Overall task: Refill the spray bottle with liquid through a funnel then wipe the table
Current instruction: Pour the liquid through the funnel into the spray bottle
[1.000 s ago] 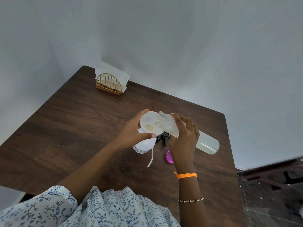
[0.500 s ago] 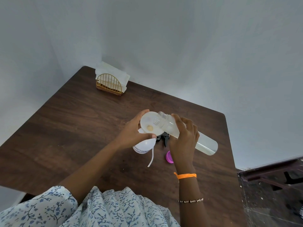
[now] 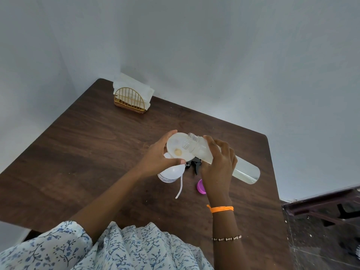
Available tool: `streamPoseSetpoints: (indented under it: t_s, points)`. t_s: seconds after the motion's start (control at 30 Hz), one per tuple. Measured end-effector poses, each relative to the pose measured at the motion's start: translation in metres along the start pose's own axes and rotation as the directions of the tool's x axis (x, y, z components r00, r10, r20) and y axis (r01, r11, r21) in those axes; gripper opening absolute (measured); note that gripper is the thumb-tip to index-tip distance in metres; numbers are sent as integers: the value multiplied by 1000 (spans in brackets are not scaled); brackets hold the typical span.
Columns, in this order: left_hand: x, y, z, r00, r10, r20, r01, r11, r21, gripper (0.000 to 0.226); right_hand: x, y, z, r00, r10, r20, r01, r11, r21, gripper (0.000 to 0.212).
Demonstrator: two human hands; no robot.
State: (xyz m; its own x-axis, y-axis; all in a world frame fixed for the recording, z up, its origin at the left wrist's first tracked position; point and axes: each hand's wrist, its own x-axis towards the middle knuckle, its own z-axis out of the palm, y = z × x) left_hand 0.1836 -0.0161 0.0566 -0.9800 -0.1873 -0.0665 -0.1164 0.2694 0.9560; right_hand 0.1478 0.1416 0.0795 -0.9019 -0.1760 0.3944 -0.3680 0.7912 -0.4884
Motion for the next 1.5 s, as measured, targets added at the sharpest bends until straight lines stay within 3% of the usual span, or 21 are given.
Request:
streamPoseSetpoints:
  t_s: [1.5]
  points:
    - [2, -5, 1, 1000, 8, -13, -8, 1000, 5, 87, 1, 1, -2, 1000, -26, -11, 26, 999, -20, 66]
